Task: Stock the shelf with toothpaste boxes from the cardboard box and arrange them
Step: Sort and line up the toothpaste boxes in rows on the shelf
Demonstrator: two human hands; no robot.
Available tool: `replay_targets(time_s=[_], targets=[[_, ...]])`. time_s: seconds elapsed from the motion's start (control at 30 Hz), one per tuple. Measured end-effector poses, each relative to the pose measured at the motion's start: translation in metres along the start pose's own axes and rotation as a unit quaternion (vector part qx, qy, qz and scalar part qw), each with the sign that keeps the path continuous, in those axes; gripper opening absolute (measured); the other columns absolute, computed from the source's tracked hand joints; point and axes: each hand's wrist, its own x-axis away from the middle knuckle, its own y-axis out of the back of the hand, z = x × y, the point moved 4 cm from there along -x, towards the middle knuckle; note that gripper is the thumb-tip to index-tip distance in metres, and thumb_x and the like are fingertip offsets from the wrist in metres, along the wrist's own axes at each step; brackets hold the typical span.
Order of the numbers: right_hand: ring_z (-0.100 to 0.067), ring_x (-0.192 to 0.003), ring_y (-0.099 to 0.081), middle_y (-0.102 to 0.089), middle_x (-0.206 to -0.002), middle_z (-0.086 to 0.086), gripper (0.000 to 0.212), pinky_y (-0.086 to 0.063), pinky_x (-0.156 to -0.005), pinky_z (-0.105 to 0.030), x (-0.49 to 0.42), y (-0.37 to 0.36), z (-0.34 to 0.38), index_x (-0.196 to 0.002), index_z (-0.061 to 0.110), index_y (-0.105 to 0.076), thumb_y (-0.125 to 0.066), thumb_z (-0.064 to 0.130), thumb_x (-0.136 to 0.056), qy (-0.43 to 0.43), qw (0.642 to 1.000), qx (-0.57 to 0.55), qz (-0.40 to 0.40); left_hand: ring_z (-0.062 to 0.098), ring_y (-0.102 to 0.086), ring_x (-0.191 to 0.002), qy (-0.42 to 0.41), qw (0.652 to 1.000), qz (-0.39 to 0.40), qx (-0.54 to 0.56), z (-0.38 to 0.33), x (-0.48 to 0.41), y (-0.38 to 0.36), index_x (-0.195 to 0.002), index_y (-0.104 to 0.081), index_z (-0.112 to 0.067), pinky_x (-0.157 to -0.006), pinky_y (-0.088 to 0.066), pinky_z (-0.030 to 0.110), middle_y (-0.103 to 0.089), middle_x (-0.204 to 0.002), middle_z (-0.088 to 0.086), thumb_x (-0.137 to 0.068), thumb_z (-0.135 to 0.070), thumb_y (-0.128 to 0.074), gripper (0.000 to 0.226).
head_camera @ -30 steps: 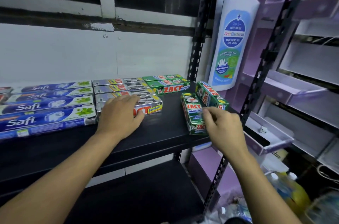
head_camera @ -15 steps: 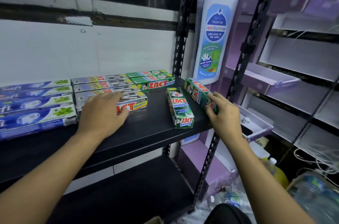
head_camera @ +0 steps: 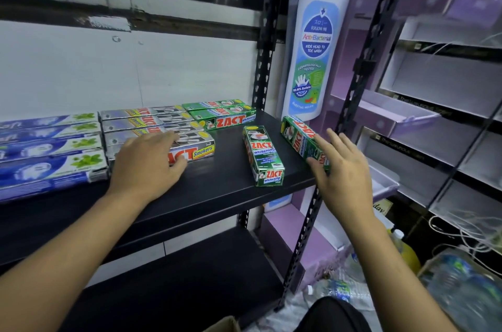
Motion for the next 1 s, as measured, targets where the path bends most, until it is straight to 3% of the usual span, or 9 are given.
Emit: replay_targets(time_s=[0.07,0.13,0.3,0.43,0.63,0.73,0.8,0.87,1.0], targets=[[-0.033,-0.136,-0.043,-0.050,-0.146,-0.006,0.053,-0.036,-0.112,-0.046,-0.005,0.003,0.016,-0.140,0.020,-0.054,-0.069,0.024,-0.089,0.099,0.995,-0.027,0.018,0.031,-0.063,-0.105,-0.001,1.000,0.001,0.002,0.000,0.000,0.000,-0.126,-0.063,-0.017,-0.094,-0.045,0.045,-0.070,-0.116,0.006,-0.087,-0.039,-0.063,0.044],[-0.026,-0.142,-0.035,-0.044,-0.151,0.001,0.056,-0.031,-0.116,-0.040,-0.008,-0.001,0.032,-0.144,0.028,-0.048,-0.067,0.024,-0.091,0.156,0.978,-0.090,0.104,0.030,-0.063,-0.106,-0.001,1.000,0.001,0.005,0.001,0.000,-0.001,-0.126,-0.063,-0.017,-0.095,-0.044,0.045,-0.069,-0.118,0.006,-0.087,-0.039,-0.062,0.044],[-0.014,-0.150,-0.014,-0.026,-0.159,0.016,0.048,-0.017,-0.119,-0.029,-0.010,-0.016,0.054,-0.141,0.047,-0.045,-0.058,0.032,-0.097,0.140,0.941,-0.185,0.246,0.028,-0.062,-0.108,0.003,1.000,0.005,0.006,0.002,0.000,-0.002,-0.128,-0.061,-0.019,-0.097,-0.042,0.044,-0.069,-0.119,0.004,-0.088,-0.040,-0.060,0.045],[-0.019,-0.149,-0.019,-0.031,-0.158,0.011,0.040,-0.023,-0.120,-0.036,-0.020,-0.029,0.066,-0.134,0.043,-0.055,-0.060,0.033,-0.095,0.137,0.937,-0.208,0.246,0.027,-0.061,-0.109,0.006,1.000,0.003,0.006,0.001,0.000,-0.003,-0.127,-0.062,-0.019,-0.097,-0.042,0.043,-0.068,-0.119,0.003,-0.088,-0.039,-0.060,0.044],[-0.013,-0.144,-0.032,-0.040,-0.154,0.004,0.037,-0.028,-0.118,-0.035,-0.044,-0.059,0.074,-0.128,0.036,-0.060,-0.066,0.032,-0.092,0.096,0.930,-0.259,0.243,0.025,-0.061,-0.107,0.007,1.000,0.004,0.001,0.002,0.001,-0.003,-0.125,-0.061,-0.021,-0.096,-0.041,0.042,-0.068,-0.116,0.000,-0.089,-0.040,-0.057,0.041],[-0.027,-0.132,-0.048,-0.056,-0.129,0.006,0.031,-0.035,-0.112,-0.046,-0.058,-0.076,0.077,-0.122,0.035,-0.058,-0.065,0.034,-0.092,0.079,0.932,-0.258,0.243,0.024,-0.060,-0.108,0.010,1.000,0.002,-0.002,0.001,0.001,-0.003,-0.127,-0.060,-0.021,-0.098,-0.041,0.042,-0.067,-0.118,-0.001,-0.090,-0.041,-0.056,0.042],[-0.031,-0.126,-0.046,-0.045,-0.111,0.016,0.029,-0.031,-0.111,-0.054,-0.069,-0.087,0.080,-0.120,0.033,-0.055,-0.063,0.036,-0.092,0.077,0.940,-0.219,0.251,0.023,-0.060,-0.110,0.010,1.000,0.003,-0.004,0.001,0.001,-0.003,-0.129,-0.059,-0.021,-0.099,-0.040,0.041,-0.067,-0.120,-0.002,-0.090,-0.041,-0.056,0.044],[-0.034,-0.130,-0.040,-0.036,-0.110,0.019,0.029,-0.026,-0.112,-0.058,-0.080,-0.100,0.082,-0.119,0.032,-0.053,-0.062,0.039,-0.092,0.064,0.943,-0.196,0.262,0.022,-0.059,-0.113,0.011,1.000,0.003,-0.005,0.000,0.001,-0.003,-0.131,-0.059,-0.021,-0.101,-0.040,0.041,-0.066,-0.124,-0.002,-0.090,-0.041,-0.057,0.045],[-0.036,-0.131,-0.039,-0.060,-0.118,0.006,0.048,-0.032,-0.108,-0.058,-0.095,-0.120,0.092,-0.133,0.032,-0.049,-0.058,0.052,-0.091,0.060,0.952,-0.163,0.254,0.021,-0.059,-0.115,0.015,1.000,0.001,-0.002,0.000,0.001,-0.002,-0.131,-0.060,-0.021,-0.102,-0.040,0.041,-0.066,-0.125,-0.002,-0.090,-0.041,-0.058,0.047]])
